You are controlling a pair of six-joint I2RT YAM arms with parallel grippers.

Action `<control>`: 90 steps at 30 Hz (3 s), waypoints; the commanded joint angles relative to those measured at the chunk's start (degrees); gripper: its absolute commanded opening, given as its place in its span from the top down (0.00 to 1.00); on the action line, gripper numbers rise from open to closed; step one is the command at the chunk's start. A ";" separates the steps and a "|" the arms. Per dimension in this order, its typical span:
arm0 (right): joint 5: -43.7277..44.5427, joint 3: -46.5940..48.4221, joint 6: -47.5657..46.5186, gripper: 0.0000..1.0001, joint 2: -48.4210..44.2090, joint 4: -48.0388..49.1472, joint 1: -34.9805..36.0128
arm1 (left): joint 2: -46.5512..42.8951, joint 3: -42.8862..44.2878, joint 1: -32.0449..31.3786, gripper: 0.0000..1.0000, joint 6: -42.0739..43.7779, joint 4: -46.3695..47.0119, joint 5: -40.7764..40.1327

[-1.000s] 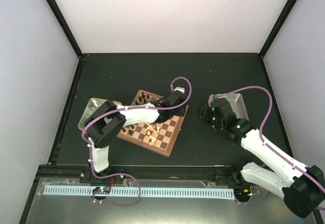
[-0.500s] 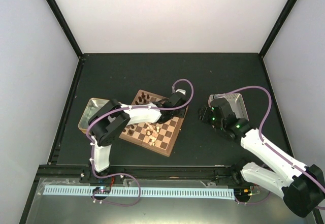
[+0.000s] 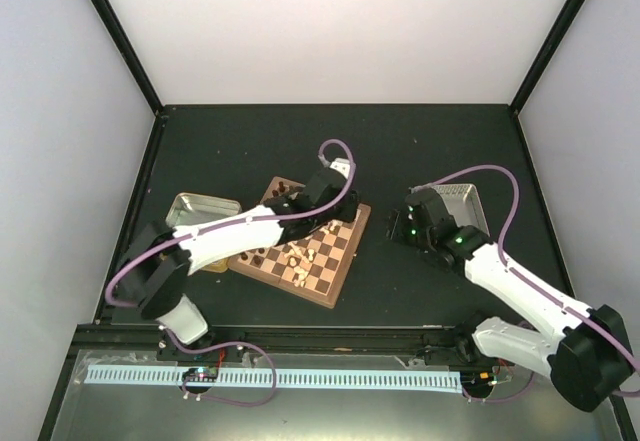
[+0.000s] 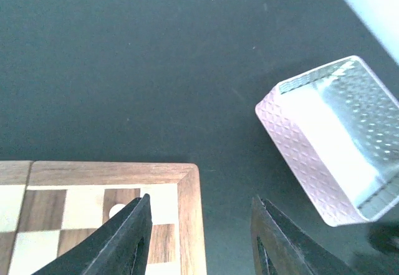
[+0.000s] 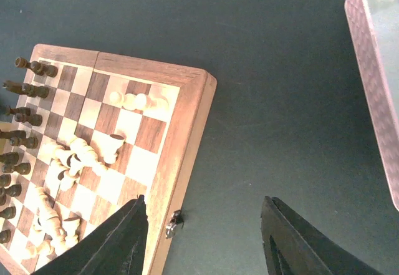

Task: Set up the chess pieces on the board
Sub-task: Place the chess piece on the chessboard, then pick up the chess piece from the chessboard, then place the chess piece on the chessboard.

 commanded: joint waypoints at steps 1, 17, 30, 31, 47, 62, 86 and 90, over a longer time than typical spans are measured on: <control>-2.02 4.13 -1.37 0.50 4.22 1.12 0.17 | -8.12 -6.07 0.70 0.55 -2.61 -0.53 0.73; 1.99 24.44 -0.30 0.60 34.72 -0.51 11.07 | -40.82 -31.31 6.78 0.51 -6.00 0.86 -2.84; 6.27 32.25 1.29 0.65 45.42 -6.12 14.07 | -47.96 -37.35 7.54 0.49 -6.71 3.65 -2.66; 6.70 32.59 1.25 0.66 45.93 -6.34 14.16 | -47.87 -37.41 7.54 0.49 -6.77 3.72 -2.54; 9.96 36.34 -0.89 0.69 50.75 -7.77 14.40 | -47.28 -37.31 7.54 0.49 -6.86 3.77 -1.03; 10.60 37.38 -3.04 0.91 52.00 -8.67 15.14 | -47.06 -37.39 7.63 0.49 -7.14 3.83 -0.28; -20.64 16.28 37.40 0.95 19.53 23.80 12.25 | -43.04 -43.33 7.45 0.40 1.63 34.09 19.91; -22.15 14.46 40.47 0.95 17.67 24.92 12.11 | -41.88 -43.29 7.45 0.45 1.38 34.80 19.84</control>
